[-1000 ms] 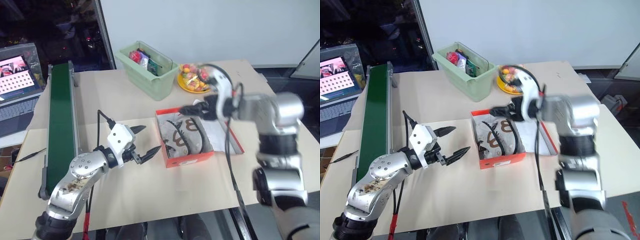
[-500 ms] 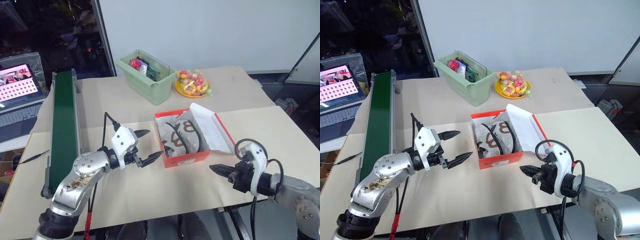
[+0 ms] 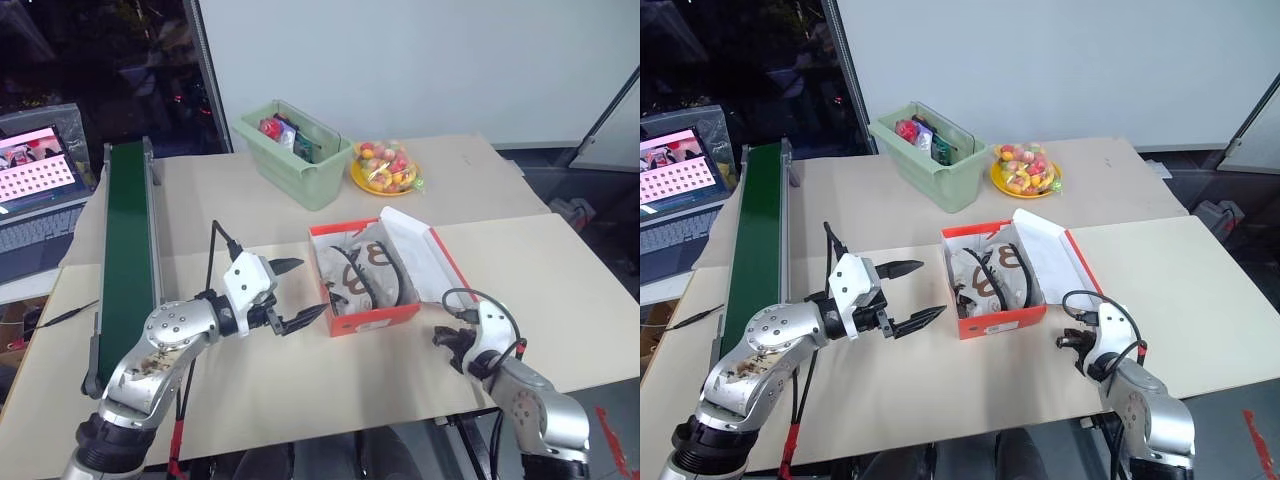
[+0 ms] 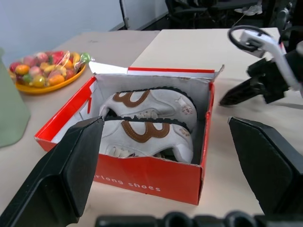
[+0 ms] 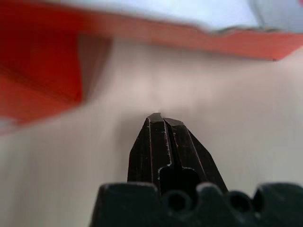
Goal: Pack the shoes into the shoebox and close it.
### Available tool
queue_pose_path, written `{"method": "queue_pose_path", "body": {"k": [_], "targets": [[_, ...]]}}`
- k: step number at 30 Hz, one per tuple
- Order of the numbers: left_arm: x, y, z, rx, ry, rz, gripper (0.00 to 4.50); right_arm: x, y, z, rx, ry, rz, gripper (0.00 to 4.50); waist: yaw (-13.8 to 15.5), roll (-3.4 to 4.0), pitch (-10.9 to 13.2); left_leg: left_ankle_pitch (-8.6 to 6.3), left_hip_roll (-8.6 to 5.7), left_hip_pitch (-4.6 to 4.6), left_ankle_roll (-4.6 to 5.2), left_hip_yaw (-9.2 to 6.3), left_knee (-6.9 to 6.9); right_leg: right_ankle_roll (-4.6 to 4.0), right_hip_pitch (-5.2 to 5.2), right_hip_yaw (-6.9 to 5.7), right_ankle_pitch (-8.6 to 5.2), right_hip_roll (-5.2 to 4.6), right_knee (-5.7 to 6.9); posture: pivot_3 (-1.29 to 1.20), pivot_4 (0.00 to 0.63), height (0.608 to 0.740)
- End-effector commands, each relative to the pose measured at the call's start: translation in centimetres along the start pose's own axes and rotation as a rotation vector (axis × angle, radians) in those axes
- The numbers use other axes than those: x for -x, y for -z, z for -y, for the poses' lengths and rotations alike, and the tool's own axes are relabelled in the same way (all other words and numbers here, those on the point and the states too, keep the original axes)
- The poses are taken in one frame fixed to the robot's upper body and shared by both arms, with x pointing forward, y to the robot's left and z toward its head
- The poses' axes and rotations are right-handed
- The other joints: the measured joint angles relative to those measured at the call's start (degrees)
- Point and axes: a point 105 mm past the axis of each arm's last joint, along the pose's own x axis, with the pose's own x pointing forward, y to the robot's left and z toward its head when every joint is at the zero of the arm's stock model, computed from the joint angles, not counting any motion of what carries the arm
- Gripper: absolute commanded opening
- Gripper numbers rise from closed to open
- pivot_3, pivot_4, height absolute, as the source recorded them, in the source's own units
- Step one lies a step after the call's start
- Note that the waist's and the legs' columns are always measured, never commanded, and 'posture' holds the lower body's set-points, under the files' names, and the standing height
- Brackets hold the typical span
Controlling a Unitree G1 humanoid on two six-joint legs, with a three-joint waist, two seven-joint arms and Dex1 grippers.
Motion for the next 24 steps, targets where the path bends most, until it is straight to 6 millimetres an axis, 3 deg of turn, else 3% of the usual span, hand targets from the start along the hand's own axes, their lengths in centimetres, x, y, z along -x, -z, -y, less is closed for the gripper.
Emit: {"method": "queue_pose_path", "body": {"k": [1, 11, 19, 24], "targets": [[0.2, -0.5, -0.1, -0.051, -0.001, 0.021, 4.50, -0.8, 0.3, 2.2, -0.092, 0.114, 0.022, 0.02, 0.0, 0.00, 0.0, 0.00, 0.00, 0.02, 0.00, 0.00, 0.00, 0.00, 0.01, -0.01, 0.00, 0.01, 0.00, 0.00, 0.150, 0.740], [0.2, -0.9, -0.6, -0.066, -0.018, 0.027, 4.50, -3.3, 1.0, 2.0, -0.222, 0.173, 0.061, 0.02, -0.1, 0.00, 0.0, -0.01, -0.01, 0.06, 0.02, -0.02, -0.02, -0.01, 0.01, 0.00, 0.00, 0.04, 0.00, 0.00, 0.150, 0.740], [0.4, -1.0, -0.7, -0.075, -0.024, 0.021, 4.50, -3.8, -3.1, 0.4, -0.618, 0.033, 0.336, 0.02, -0.8, -0.01, 0.0, -0.02, 0.02, 0.07, 0.04, -0.11, -0.04, -0.01, 0.00, 0.00, 0.00, 0.08, -0.03, 0.00, 0.150, 0.740], [0.5, -1.0, -0.9, -0.081, -0.025, 0.016, 4.50, -2.7, -7.6, -2.9, -0.926, -0.252, 0.520, 0.02, -2.1, 0.09, 0.1, -0.03, 0.05, 0.07, 0.06, -0.28, -0.25, -0.05, -0.21, 0.17, 0.02, 0.18, 0.00, 0.00, 0.150, 0.740]]}}
